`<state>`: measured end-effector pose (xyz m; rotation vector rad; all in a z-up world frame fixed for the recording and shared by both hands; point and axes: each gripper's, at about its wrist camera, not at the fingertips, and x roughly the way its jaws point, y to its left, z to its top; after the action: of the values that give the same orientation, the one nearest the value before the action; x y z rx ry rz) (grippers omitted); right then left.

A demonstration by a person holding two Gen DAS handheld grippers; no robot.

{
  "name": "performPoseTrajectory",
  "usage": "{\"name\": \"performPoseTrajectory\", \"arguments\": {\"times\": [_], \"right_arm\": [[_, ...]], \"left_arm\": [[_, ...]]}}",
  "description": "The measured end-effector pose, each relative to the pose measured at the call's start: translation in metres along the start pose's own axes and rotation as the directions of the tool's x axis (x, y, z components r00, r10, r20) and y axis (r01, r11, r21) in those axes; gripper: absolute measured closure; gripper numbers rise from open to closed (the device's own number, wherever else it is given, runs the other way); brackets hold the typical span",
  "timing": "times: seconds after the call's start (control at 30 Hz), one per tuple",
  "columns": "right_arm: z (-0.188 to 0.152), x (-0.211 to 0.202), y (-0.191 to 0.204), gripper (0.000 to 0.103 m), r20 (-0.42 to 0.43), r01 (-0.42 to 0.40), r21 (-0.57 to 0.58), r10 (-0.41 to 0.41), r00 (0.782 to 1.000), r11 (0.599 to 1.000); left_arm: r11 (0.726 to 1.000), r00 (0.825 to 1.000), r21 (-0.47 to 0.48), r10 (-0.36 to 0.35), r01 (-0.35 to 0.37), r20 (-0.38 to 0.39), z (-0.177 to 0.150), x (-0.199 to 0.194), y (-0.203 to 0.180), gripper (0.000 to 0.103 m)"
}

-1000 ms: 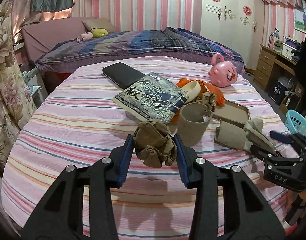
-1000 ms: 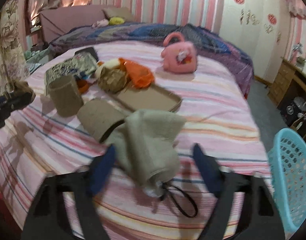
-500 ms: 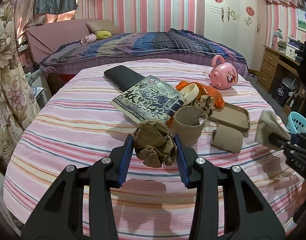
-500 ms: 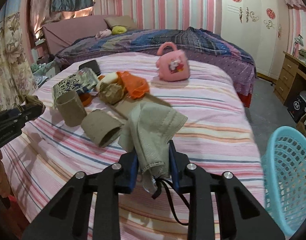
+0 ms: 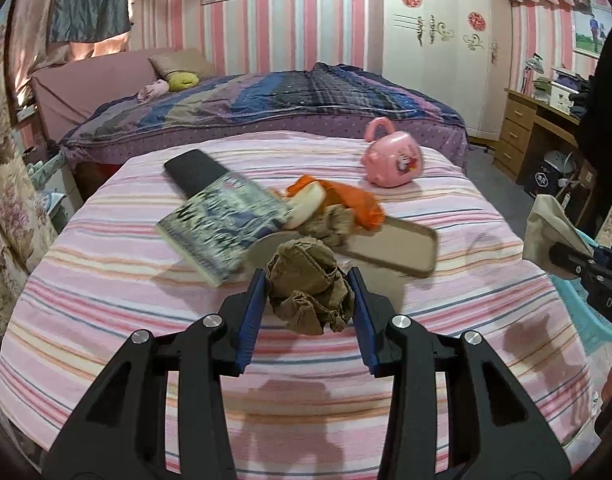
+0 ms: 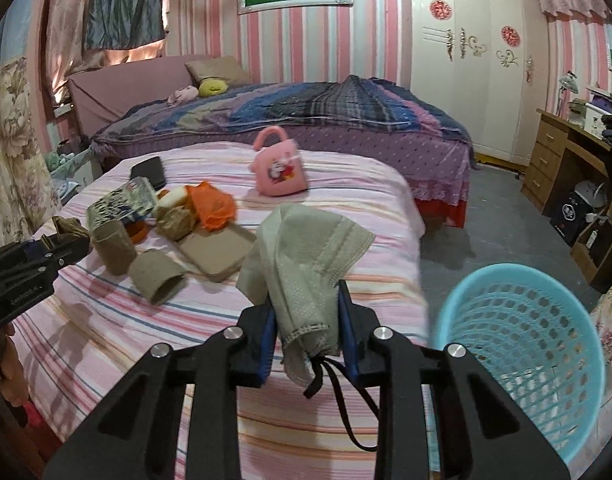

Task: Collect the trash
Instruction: 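Carry both items over the blue basket and open both tools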

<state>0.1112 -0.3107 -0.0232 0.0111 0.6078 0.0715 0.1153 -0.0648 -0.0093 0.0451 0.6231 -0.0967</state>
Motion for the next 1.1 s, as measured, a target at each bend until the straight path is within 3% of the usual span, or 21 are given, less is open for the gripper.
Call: {"name": "performPoseTrajectory", "arguments": {"times": [0.2, 0.47, 0.77, 0.97, 1.1], "right_arm": [[0.001, -0.017, -0.056, 0.075, 0.015, 0.037, 0.066, -0.038, 0.999, 0.997], [-0.009, -0.043, -0.138, 0.075, 0.017, 0.12, 0.155, -0.124, 0.992, 0.981], [-0.04, -0.038, -0.222, 0.075, -0.068, 0.232, 0.213, -0.222, 0.973, 0.949], [-0.047, -0.041, -0.244, 0.075, -0.058, 0.259, 0.263, -0.253, 0.966, 0.929], [-0.047, -0.036, -0.239, 0.075, -0.053, 0.266, 0.231, -0.261, 0.964, 0.936]], "left_arm": [[0.998, 0.998, 0.059, -0.012, 0.009, 0.055, 0.021, -0.012, -0.043, 0.063], [0.986, 0.99, 0.109, -0.132, 0.126, 0.054, 0.036, -0.005, -0.129, 0.063], [0.953, 0.968, 0.176, -0.251, 0.246, 0.005, 0.03, 0.012, -0.23, 0.063], [0.934, 0.953, 0.193, -0.301, 0.302, -0.035, 0.025, 0.032, -0.282, 0.063], [0.925, 0.949, 0.21, -0.309, 0.316, -0.068, 0.018, 0.049, -0.31, 0.063]]}}
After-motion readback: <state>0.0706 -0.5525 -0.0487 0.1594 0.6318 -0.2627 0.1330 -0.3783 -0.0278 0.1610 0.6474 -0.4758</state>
